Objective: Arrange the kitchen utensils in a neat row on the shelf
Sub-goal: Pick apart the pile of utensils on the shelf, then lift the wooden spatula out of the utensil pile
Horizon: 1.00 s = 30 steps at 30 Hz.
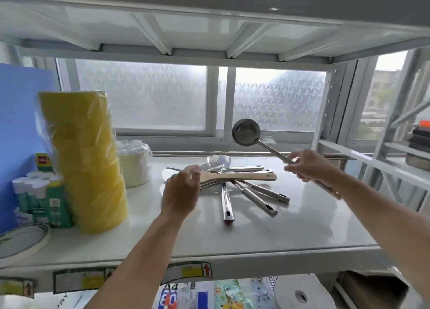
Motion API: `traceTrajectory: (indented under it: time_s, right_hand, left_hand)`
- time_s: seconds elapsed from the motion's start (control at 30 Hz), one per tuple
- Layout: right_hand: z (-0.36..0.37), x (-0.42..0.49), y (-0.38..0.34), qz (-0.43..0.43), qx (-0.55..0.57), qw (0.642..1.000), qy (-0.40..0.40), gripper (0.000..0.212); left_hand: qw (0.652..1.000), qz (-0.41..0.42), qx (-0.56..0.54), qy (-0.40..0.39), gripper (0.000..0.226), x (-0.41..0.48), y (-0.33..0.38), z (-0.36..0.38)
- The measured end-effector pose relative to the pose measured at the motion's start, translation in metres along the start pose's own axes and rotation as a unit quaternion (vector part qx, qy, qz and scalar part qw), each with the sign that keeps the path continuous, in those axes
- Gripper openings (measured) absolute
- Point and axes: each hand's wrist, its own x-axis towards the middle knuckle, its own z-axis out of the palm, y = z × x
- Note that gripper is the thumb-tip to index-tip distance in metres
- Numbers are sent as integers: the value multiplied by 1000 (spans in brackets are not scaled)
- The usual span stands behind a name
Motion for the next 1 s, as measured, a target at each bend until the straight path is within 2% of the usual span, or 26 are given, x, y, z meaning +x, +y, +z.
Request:
traceTrajectory:
  time_s: [0.1, 0.17, 0.3, 0.43, 0.53, 0.73, 0.9, 1.0]
  right_hand:
    - [6, -1, 32, 94, 34, 995, 16, 14]
    - [8, 0, 53, 125, 9, 991, 50, 9]
    - [5, -3, 83, 131, -192, 968, 90, 8]
    - [-4, -4, 102, 184, -298, 934, 77, 37]
    - [-11, -6, 115, 214, -332, 916, 65, 45]
    - [-30, -10, 137, 236, -291, 923, 94, 47]
    - [-26, -13, 132, 206, -307, 925, 84, 41]
    - [-25, -7, 130, 218, -376, 899, 59, 43]
  left_hand:
    - [995, 60, 46, -58, 38, -4, 1, 8]
    - [992, 91, 45, -70, 38, -6, 2, 9]
    - [983, 137, 73, -103, 44, -8, 7, 11]
    - [972, 168, 62, -153, 43, -15, 18, 16]
    - [970, 162, 62, -168, 55, -16, 17, 18]
    - [974, 145, 37, -168, 37, -17, 16, 17]
    - [974, 137, 37, -176, 31, -18, 18, 16]
    - [974, 137, 38, -175, 34, -17, 17, 16]
